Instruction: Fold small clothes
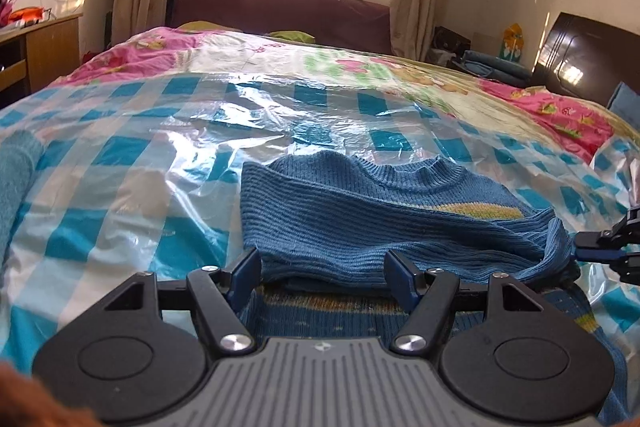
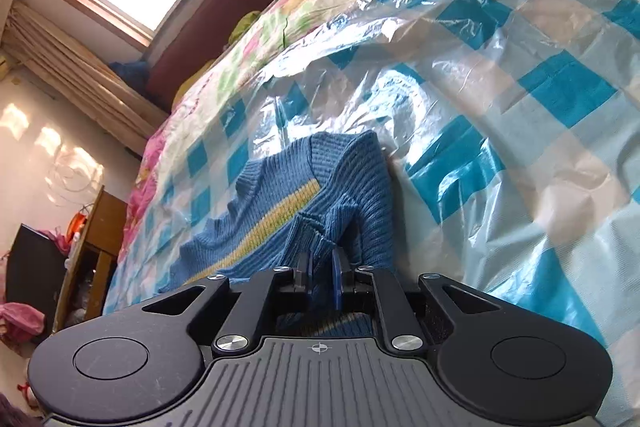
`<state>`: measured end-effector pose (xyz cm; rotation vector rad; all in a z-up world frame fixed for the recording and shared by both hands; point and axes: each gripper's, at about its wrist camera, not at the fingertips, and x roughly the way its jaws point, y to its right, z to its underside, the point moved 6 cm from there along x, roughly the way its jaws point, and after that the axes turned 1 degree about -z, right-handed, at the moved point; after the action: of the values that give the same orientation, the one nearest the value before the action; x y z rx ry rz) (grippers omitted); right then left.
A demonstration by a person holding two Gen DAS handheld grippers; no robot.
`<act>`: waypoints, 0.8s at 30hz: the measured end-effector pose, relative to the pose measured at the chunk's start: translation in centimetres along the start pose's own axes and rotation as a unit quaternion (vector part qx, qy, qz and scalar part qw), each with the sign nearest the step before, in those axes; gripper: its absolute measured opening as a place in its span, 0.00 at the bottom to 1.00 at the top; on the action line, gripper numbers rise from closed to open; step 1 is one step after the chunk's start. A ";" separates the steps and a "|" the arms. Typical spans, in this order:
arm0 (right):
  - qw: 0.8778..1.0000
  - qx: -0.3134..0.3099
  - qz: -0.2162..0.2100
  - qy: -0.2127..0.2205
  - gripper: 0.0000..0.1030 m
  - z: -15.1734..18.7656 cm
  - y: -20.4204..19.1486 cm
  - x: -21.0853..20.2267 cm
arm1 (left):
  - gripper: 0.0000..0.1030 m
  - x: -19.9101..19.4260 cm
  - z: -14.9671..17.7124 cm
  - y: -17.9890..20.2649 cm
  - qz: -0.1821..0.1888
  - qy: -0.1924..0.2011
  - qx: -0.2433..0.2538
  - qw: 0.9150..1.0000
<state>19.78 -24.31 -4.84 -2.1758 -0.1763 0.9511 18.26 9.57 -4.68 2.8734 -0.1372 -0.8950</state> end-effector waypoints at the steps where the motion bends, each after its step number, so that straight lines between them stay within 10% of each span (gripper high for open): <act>1: 1.000 0.005 -0.005 0.001 0.17 0.0 0.2 -0.3 | 0.69 0.1 -0.1 0.0 -0.001 0.000 0.006 1.000; 12: 0.996 -0.086 -0.004 0.000 0.27 -1.4 -3.9 0.9 | 0.69 0.5 0.5 1.8 0.014 -0.010 -0.002 1.000; 24: 0.949 -0.257 0.162 -0.084 0.27 1.6 -1.4 -1.8 | 0.69 0.7 2.9 1.3 0.023 -0.021 -0.018 0.999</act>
<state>17.61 -23.10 -3.53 -2.6511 -0.1632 1.4032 17.12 7.96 -7.25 2.8071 -0.1874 -0.9386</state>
